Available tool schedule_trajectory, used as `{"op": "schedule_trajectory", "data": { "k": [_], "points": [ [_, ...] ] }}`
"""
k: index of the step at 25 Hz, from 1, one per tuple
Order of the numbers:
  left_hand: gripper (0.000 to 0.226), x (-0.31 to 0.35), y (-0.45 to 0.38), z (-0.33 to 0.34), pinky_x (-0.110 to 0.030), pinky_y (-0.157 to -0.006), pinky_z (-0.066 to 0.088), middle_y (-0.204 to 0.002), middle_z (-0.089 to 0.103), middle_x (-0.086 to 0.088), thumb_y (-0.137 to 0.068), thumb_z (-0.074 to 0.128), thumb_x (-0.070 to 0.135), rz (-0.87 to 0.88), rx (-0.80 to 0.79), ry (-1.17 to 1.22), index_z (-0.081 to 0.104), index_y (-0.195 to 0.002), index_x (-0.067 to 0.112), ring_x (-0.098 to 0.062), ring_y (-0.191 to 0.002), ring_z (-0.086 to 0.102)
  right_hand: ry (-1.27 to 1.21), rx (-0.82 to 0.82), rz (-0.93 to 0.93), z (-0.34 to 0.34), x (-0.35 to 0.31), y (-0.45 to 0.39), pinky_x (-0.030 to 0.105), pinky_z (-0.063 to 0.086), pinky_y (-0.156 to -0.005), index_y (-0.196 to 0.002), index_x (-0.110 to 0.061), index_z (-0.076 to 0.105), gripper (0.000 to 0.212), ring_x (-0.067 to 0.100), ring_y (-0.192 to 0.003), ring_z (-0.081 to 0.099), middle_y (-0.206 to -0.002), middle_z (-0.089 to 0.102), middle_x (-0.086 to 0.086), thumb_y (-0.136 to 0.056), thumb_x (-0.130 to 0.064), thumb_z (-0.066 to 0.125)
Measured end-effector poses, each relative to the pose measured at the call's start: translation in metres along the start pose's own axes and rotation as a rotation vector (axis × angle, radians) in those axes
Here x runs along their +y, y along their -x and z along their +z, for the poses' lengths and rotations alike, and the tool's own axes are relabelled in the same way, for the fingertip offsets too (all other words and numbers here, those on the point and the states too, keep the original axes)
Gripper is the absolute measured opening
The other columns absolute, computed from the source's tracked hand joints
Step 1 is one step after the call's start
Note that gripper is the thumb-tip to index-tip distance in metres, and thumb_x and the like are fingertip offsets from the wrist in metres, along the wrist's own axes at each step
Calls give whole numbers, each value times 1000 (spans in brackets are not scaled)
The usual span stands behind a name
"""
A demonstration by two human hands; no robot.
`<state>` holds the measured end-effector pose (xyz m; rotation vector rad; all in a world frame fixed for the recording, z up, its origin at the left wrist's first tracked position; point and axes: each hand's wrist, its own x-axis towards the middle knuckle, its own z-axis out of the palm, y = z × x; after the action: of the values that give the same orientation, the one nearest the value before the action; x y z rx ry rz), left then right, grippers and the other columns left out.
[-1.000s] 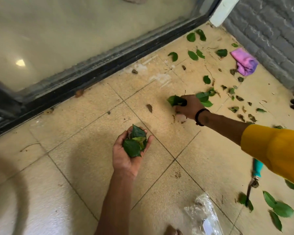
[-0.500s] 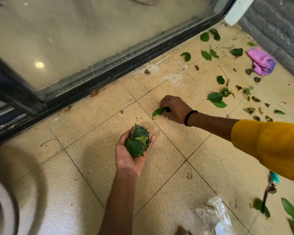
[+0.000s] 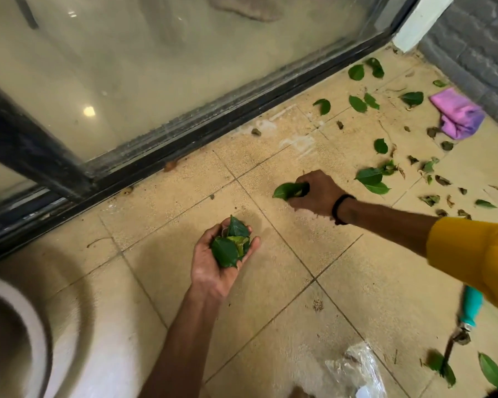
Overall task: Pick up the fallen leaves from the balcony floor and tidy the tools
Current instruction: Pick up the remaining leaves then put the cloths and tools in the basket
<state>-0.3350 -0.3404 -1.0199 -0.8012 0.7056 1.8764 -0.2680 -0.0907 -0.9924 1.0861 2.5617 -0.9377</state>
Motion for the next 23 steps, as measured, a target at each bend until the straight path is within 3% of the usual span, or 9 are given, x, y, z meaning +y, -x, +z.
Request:
{"op": "schedule_trajectory", "data": {
  "k": [4, 8, 10, 13, 16, 20, 23],
  "points": [
    [36, 8, 54, 44, -60, -89, 56, -127, 66, -27, -98, 53, 20, -23, 57, 36, 61, -129, 5, -40, -113, 66, -124, -117, -97, -63, -83, 62, 26, 56, -60, -87, -11, 72, 16, 11, -66, 71, -73, 74, 2, -77, -17, 83],
    [31, 12, 135, 138, -52, -102, 51, -128, 67, -19, -99, 50, 24, -51, -1, 13, 64, -124, 11, -34, -117, 64, 85, -114, -176, -137, -173, 141, 23, 47, -55, -79, -15, 67, 17, 16, -70, 63, -76, 67, 2, -75, -19, 83],
    [28, 18, 190, 192, -41, -94, 54, -111, 72, -15, -99, 49, 24, -38, -20, -35, 68, -115, 9, -27, -99, 69, 155, -63, -157, -168, -210, 179, 27, 51, -64, -91, -15, 69, 18, 22, -81, 64, -90, 68, 8, -76, -17, 79],
    [27, 33, 267, 262, -37, -91, 53, -96, 73, -11, -99, 50, 21, -31, -49, -43, 73, -100, 8, -23, -84, 70, 273, 82, -106, -218, -267, 226, 36, 53, -85, -116, -13, 66, 30, 29, -100, 62, -108, 64, 12, -87, -8, 66],
    [25, 58, 367, 326, -38, -91, 53, -90, 72, -9, -95, 53, 23, -55, -62, -53, 75, -93, 11, -24, -82, 69, 297, 191, -71, -284, -346, 287, 38, 53, -83, -120, -14, 61, 31, 29, -99, 62, -111, 62, 10, -90, -6, 57],
    [22, 107, 515, 382, -33, -76, 53, -76, 66, -9, -90, 53, 22, -57, -81, -17, 68, -78, 12, -25, -70, 65, 313, 114, -64, -350, -453, 378, 36, 53, -89, -130, -19, 54, 35, 26, -105, 60, -122, 58, 5, -96, -14, 49],
    [13, 139, 608, 377, -35, -78, 53, -83, 66, -10, -88, 58, 19, -2, 33, 48, 68, -87, 11, -27, -76, 65, 266, 61, -127, -373, -520, 440, 32, 50, -94, -134, -20, 51, 38, 23, -110, 57, -127, 55, 3, -96, -15, 49]
  ]
}}
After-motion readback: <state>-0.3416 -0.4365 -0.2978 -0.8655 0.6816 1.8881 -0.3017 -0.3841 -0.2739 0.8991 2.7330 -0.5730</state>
